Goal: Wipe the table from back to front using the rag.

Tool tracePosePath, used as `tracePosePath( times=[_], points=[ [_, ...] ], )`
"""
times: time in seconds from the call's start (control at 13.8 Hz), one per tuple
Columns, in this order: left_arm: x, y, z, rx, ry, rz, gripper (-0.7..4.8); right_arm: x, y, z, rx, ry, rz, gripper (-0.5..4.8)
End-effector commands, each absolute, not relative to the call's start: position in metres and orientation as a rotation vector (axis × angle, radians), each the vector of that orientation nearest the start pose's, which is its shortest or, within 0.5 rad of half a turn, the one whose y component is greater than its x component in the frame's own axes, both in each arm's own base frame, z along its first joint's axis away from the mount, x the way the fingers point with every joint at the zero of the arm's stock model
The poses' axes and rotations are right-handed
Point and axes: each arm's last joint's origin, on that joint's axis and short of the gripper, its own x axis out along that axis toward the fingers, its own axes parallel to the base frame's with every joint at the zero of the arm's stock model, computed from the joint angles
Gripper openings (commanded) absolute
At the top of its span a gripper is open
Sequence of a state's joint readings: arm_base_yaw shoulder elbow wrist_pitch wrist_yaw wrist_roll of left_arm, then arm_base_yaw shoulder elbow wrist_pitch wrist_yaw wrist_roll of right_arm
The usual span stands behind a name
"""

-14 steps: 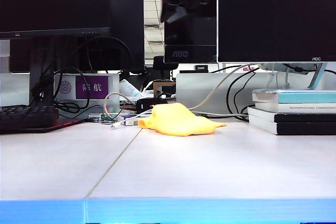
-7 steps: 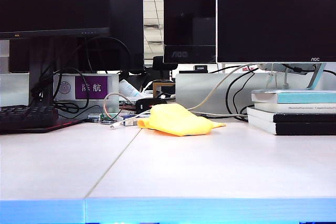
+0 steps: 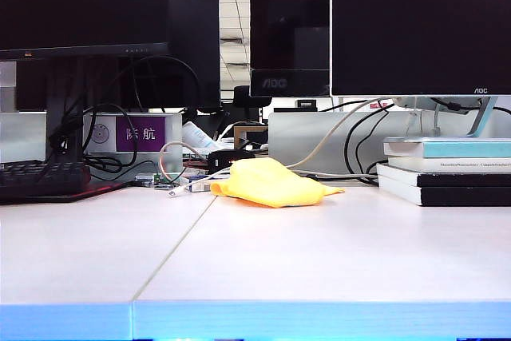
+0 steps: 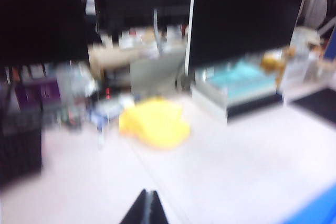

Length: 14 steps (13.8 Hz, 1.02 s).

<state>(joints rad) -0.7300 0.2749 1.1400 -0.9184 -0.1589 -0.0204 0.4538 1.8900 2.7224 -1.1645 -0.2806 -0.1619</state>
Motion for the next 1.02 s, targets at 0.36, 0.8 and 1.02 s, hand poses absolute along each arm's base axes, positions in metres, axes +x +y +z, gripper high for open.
tracePosePath(
  times=[0.36,0.8,1.02],
  points=[
    [0.062,-0.045,0.244,-0.084,-0.03,-0.462,-0.05,0.255,0.143,0.552,-0.207,0.281,0.798,-0.05],
    [0.074,-0.056,0.186,-0.005,0.119,-0.451,-0.05,0.252,0.142,0.554,-0.207,0.273,0.799,-0.05],
    [0.075,-0.057,0.173,0.026,0.18,-0.456,-0.05,0.251,0.142,0.554,-0.207,0.273,0.799,-0.05]
  ],
)
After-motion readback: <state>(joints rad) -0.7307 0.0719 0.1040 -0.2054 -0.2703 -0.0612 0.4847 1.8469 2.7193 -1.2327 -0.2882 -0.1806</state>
